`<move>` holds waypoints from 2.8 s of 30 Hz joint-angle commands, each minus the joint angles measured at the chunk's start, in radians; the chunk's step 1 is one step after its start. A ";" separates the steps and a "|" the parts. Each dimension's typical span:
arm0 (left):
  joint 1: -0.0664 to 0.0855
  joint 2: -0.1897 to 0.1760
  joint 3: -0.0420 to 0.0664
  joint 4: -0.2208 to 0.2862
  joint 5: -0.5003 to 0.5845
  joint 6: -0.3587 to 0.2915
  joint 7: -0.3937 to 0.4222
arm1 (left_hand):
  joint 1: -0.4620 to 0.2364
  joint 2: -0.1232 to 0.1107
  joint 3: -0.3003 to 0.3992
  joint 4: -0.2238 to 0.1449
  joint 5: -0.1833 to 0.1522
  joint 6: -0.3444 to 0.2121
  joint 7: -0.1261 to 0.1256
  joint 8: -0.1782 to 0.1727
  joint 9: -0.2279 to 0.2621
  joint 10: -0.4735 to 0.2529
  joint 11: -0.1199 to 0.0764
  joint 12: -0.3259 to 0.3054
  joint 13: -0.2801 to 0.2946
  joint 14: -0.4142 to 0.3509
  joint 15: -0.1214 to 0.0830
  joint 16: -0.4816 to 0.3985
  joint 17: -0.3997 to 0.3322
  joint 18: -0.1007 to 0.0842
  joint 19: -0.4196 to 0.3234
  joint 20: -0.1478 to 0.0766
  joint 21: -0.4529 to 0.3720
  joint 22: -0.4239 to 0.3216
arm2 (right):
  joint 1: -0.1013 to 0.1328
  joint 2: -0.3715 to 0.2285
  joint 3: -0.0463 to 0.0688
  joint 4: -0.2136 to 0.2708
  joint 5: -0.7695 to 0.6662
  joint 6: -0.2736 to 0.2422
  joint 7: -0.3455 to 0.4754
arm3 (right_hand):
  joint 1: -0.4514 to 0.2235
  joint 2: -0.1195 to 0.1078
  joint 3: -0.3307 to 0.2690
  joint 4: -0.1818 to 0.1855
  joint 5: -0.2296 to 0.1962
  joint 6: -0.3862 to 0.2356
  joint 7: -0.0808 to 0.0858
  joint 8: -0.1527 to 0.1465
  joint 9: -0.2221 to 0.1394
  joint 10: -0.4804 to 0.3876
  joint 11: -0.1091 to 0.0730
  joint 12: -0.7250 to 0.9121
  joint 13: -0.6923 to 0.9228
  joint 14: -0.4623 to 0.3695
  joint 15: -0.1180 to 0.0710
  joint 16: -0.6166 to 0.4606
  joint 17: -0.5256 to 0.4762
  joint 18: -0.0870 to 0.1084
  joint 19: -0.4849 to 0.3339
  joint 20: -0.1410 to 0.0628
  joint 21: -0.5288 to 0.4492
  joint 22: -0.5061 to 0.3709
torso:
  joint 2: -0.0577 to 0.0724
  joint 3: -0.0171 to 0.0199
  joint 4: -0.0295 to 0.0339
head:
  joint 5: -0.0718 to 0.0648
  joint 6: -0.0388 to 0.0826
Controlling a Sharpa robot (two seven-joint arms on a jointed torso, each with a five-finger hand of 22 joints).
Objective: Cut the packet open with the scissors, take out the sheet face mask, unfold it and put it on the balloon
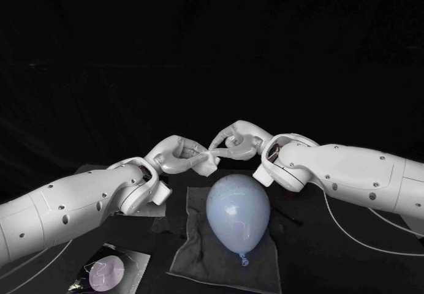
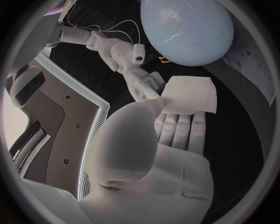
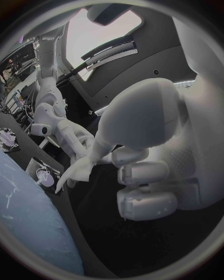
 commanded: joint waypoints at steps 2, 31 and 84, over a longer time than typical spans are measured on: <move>0.002 0.000 0.002 0.004 0.012 -0.075 0.030 | 0.016 -0.014 -0.009 -0.030 -0.001 0.002 0.010 0.006 0.005 0.010 0.001 -0.002 0.000 0.004 -0.003 0.005 0.002 0.019 0.003 -0.010 0.009 0.004 | -0.001 -0.003 0.000 0.003 -0.001 -0.018 -0.019 | -0.002 -0.005 0.007 0.001 0.003 0.003 -0.003 0.044 0.052 0.039 -0.021 0.003 0.126 0.104 -0.003 0.003 0.263 -0.006 0.105 -0.005 0.004 0.263 | 0.000 0.0006 -0.0009 | 0.001 0.000; 0.002 0.005 0.001 0.002 0.029 -0.112 -0.010 | -0.089 -0.133 -0.082 -0.019 -0.001 -0.011 0.013 -0.019 -0.009 -0.035 0.012 -0.003 0.000 -0.002 0.004 0.002 0.014 0.018 -0.029 0.011 0.015 0.001 | -0.001 -0.006 0.000 0.017 0.047 -0.055 -0.041 | -0.008 -0.005 0.014 -0.001 0.003 0.000 -0.003 0.047 0.056 0.039 -0.021 0.003 0.127 0.104 -0.003 0.003 0.263 -0.006 0.105 -0.005 0.004 0.263 | 0.000 0.0004 -0.0014 | 0.001 0.000; 0.002 0.015 0.001 0.004 -0.017 -0.098 -0.016 | -0.055 -0.104 -0.006 -0.021 -0.001 0.062 -0.019 0.033 0.016 0.004 -0.009 -0.002 0.001 -0.029 0.001 0.001 0.044 -0.002 -0.191 0.039 -0.029 -0.008 | -0.002 -0.001 0.000 0.021 0.019 -0.017 -0.060 | -0.013 -0.007 0.019 -0.003 0.003 -0.002 -0.003 0.050 0.060 0.039 -0.021 0.002 0.127 0.104 -0.002 0.003 0.263 -0.006 0.105 -0.005 0.004 0.263 | 0.000 0.0005 -0.0014 | -0.004 -0.004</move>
